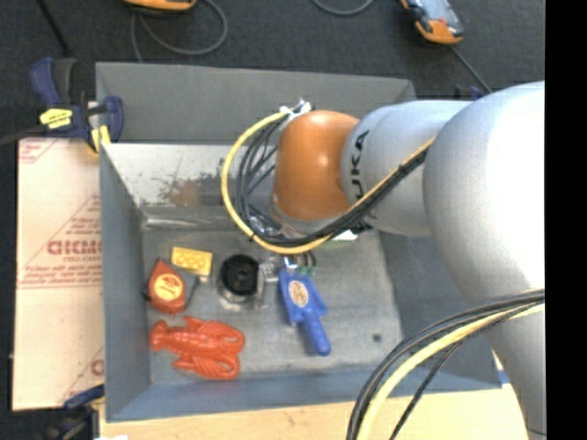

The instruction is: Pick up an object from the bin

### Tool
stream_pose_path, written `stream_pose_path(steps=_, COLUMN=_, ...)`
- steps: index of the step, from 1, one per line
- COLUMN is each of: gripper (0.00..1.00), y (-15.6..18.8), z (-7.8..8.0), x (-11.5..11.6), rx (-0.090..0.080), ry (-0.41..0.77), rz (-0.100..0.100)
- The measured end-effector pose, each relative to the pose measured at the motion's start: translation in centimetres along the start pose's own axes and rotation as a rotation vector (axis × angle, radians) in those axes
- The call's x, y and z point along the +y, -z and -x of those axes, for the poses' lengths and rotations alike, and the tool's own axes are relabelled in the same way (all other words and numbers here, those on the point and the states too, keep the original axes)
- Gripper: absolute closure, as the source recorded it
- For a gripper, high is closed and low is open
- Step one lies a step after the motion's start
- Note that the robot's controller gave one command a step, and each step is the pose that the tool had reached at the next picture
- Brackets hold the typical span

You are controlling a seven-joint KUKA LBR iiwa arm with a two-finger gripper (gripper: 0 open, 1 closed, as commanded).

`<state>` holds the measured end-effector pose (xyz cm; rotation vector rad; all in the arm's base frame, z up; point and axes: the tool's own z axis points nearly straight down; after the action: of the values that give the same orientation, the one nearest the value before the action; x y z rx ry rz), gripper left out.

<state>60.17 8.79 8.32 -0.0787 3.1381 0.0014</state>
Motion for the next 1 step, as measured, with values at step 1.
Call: stream_pose_path(steps=1, gripper=1.0, y=-1.23, z=-2.09, x=2.77, rx=-0.001, ry=0.203, rz=0.001)
